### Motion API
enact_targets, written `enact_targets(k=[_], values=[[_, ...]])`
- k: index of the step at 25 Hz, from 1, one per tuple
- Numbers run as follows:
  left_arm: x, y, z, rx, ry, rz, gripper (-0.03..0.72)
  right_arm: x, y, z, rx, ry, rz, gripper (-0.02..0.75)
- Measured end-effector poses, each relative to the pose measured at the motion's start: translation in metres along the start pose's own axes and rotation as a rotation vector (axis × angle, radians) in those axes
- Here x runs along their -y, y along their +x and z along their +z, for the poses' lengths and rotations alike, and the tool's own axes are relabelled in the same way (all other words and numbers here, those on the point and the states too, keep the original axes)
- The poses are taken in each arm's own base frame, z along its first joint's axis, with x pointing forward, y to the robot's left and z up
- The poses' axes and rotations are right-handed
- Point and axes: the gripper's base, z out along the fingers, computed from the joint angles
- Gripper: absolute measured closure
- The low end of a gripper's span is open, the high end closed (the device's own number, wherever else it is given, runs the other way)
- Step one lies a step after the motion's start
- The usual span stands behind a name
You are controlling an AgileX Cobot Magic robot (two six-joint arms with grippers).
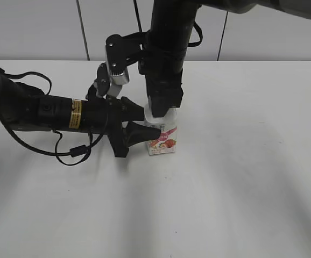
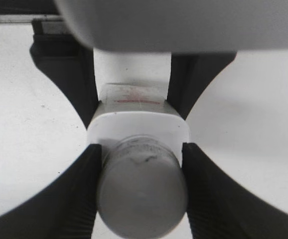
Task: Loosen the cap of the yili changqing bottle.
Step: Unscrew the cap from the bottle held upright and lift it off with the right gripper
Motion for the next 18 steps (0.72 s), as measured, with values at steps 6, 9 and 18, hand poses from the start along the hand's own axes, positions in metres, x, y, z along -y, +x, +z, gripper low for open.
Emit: enact_targets(k=[6, 9, 18], values=[[-0.0013, -0.0031, -0.0012, 0.013, -0.006, 0.002, 0.316, 0.0016, -0.0006, -0.0041, 0.002, 0.008, -0.046, 0.350], [-0.0014, -0.0030, -0.0012, 0.011, -0.008, -0.005, 0.316, 0.0019, -0.0010, -0.0047, 0.006, 0.010, -0.120, 0.352], [-0.0022, 0.0025, -0.0002, -0.026, -0.015, -0.005, 0.319, 0.0031, -0.0041, -0.0111, 0.025, 0.038, -0.315, 0.352]])
